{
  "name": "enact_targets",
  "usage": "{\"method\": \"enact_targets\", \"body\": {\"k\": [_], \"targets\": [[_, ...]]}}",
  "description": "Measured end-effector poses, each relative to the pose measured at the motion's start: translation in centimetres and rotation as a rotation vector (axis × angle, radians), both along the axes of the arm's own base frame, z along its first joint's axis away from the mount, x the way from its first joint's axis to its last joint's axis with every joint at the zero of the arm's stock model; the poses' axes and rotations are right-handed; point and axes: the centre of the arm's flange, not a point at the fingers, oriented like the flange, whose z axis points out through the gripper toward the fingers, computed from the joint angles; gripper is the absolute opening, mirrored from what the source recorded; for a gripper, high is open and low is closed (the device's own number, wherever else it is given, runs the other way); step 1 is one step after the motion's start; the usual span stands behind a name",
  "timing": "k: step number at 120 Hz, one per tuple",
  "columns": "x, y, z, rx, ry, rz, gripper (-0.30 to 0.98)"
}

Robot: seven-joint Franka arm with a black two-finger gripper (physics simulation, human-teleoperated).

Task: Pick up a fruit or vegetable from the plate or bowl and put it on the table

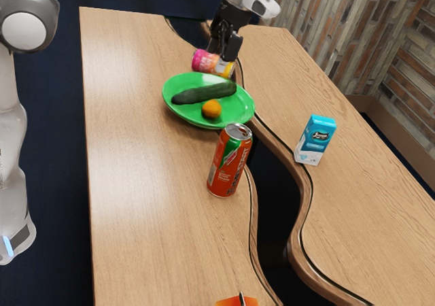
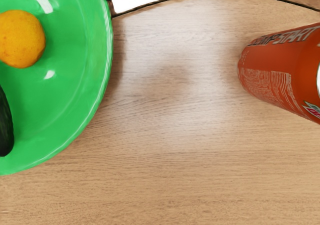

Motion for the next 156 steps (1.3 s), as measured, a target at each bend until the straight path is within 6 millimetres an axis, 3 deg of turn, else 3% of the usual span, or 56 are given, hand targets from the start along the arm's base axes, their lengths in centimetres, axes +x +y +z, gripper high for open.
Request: {"method": "enact_targets", "body": {"k": [26,28,34,38,42,49,56,61,65,73,88,96,104,116,130,156], "targets": [[1.5,6.8,2.3,0.009,-0.223,0.069,0.67],[1.2,7.3,3.7,0.016,-0.253,0.077,0.67],[-1.3,8.5,11.1,0.057,-0.409,0.098,0.67],[-1.7,9.7,11.7,0.064,-0.418,0.118,0.67],[-0.9,11.3,10.6,0.065,-0.396,0.140,0.67],[2.2,12.7,6.3,0.057,-0.317,0.149,0.67],[5.8,9.1,2.8,0.037,-0.267,0.070,0.67],[7.1,6.5,1.8,0.025,-0.257,0.019,0.66],[7.5,5.8,1.5,0.013,-0.257,0.003,0.66],[7.6,6.8,0.7,-0.003,-0.244,0.013,0.66],[5.8,11.4,-1.6,-0.022,-0.181,0.079,0.66],[2.5,11.0,-5.0,-0.062,-0.127,0.071,0.66],[0.8,11.0,-6.0,-0.052,-0.127,0.059,0.66],[2.3,12.4,-10.6,-0.038,-0.086,0.061,0.66],[2.7,13.3,-15.9,-0.028,-0.081,0.057,0.66],[5.1,15.1,-19.1,0.043,-0.217,0.044,0.66]]}}
